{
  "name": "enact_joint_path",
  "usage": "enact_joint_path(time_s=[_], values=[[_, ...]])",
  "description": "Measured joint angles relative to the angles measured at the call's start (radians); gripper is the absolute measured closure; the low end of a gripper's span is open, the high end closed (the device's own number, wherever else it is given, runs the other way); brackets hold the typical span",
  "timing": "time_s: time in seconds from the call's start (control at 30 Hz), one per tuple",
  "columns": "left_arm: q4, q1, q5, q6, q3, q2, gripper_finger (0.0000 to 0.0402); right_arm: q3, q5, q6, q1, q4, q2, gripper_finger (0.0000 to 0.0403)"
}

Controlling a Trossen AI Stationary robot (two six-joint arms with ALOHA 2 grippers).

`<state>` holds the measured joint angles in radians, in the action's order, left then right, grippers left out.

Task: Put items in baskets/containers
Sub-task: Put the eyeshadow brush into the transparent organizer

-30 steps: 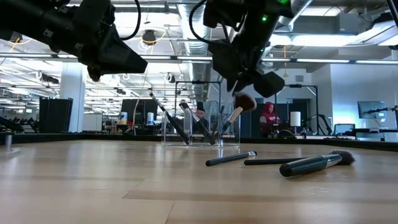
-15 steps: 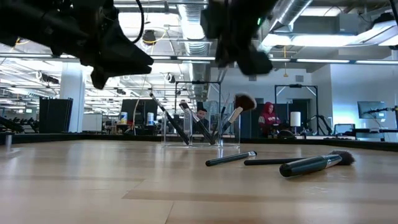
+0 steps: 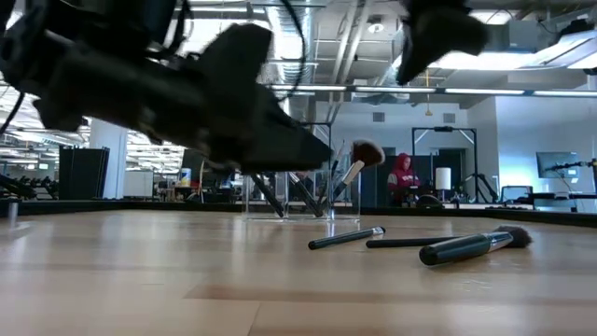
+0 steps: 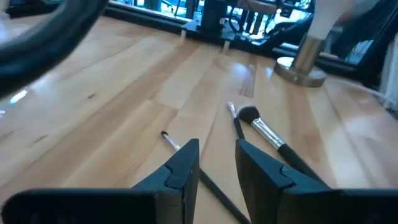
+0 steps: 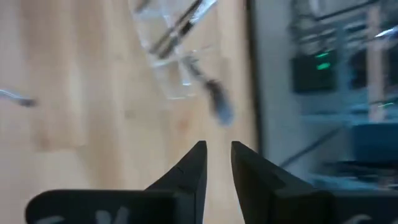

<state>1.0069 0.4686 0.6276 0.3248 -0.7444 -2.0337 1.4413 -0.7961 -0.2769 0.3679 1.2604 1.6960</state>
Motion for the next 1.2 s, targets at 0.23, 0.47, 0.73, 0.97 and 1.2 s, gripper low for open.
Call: enact_joint_path(time_s=[0.23,0.47,0.73,0.97,1.2], values=[[-0.003,-0.019,0.017,0.006,-0.079,-0.131,0.03,-0.324,0.073,0.116,0.085,-0.442,-0.117,0.0345],[0.0,-0.006,0.009,0.006,-0.114,-0.204,0.03,-0.508,0.127,0.295,0.093,-0.934,-0.137,0.0345],[-0.003,-0.002,0.008,0.002,-0.129,-0.182,0.03,-0.514,0.118,0.33,0.038,-1.06,-0.137,0.0345],[-0.049,-0.005,-0.03,0.001,-0.166,-0.181,0.03,-0.514,0.122,0.33,0.02,-1.065,-0.137,0.0345],[-0.142,-0.006,-0.027,0.042,-0.17,-0.181,0.03,-0.514,0.124,0.33,0.024,-1.065,-0.137,0.0345]])
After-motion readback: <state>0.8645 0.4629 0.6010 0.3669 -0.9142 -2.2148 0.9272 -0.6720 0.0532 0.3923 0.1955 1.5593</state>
